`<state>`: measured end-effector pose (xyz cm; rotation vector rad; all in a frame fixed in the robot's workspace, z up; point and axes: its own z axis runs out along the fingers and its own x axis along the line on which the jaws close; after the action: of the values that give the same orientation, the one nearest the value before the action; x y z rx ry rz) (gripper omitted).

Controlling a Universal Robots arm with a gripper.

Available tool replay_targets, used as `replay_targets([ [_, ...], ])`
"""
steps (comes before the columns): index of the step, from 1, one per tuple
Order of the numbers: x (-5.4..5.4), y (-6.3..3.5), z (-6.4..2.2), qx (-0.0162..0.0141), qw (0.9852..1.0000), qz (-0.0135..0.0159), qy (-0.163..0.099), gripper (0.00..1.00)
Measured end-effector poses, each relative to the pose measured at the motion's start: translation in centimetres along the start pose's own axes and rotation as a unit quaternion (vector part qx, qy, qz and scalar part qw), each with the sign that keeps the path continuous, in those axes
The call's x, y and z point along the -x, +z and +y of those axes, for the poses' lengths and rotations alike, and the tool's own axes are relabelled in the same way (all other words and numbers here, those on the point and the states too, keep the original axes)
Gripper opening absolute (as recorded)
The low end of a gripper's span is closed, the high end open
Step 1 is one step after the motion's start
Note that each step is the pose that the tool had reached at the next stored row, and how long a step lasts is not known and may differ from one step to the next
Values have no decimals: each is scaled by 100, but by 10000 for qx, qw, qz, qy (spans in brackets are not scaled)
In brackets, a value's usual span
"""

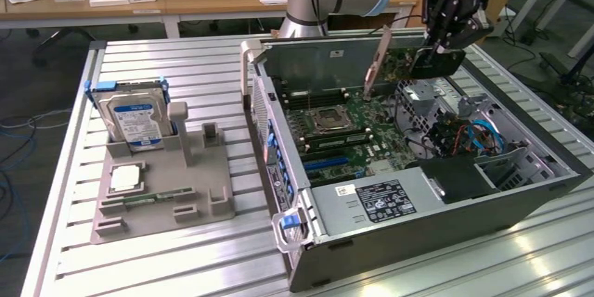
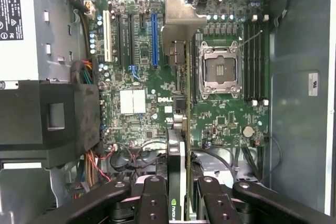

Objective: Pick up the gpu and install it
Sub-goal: 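Insert the gpu into the slot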

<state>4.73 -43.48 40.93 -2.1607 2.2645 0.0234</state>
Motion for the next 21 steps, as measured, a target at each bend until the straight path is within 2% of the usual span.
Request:
replay_targets([
  [9,-9,26,5,6,10000,0,0,27],
  [16,-16,31,132,6,10000,1,0,27],
  [21,-30,31,192,1,10000,0,-3,27],
])
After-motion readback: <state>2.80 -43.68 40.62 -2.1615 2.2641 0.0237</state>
